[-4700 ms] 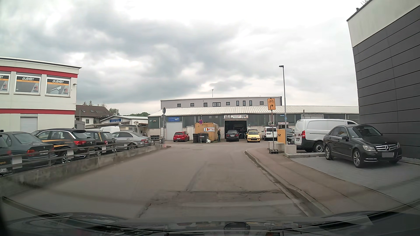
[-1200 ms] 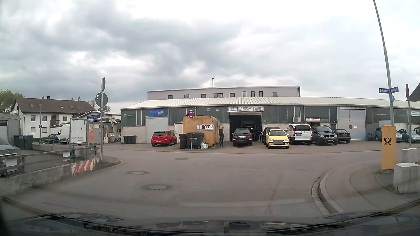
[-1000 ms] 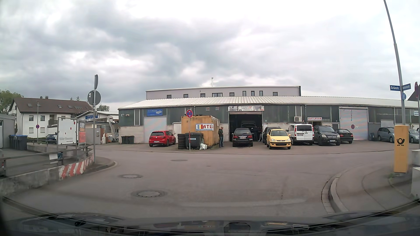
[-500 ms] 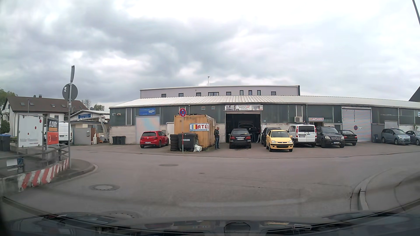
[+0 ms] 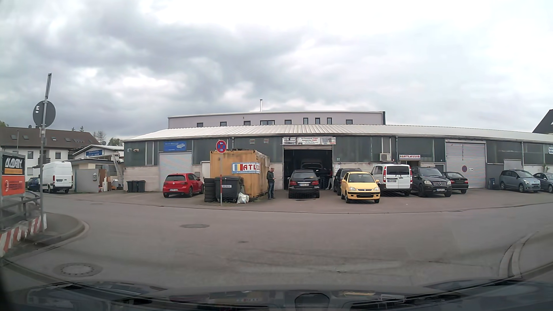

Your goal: Follow the waypoints while adhering to traffic rules and regulations

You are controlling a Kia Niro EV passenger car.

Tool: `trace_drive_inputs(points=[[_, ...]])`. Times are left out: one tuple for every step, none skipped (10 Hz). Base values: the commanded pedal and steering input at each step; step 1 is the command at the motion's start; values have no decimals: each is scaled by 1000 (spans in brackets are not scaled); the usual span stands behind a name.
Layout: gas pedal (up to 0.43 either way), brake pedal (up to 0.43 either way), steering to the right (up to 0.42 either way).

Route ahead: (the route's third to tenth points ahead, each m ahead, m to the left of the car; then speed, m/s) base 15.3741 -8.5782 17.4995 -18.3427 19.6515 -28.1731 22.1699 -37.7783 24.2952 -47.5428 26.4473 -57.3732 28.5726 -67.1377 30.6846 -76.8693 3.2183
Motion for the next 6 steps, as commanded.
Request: trace_drive_inputs(points=[[28,0,183],[28,0,207],[28,0,225],[28,0,250],[47,0,276],[47,0,295]])
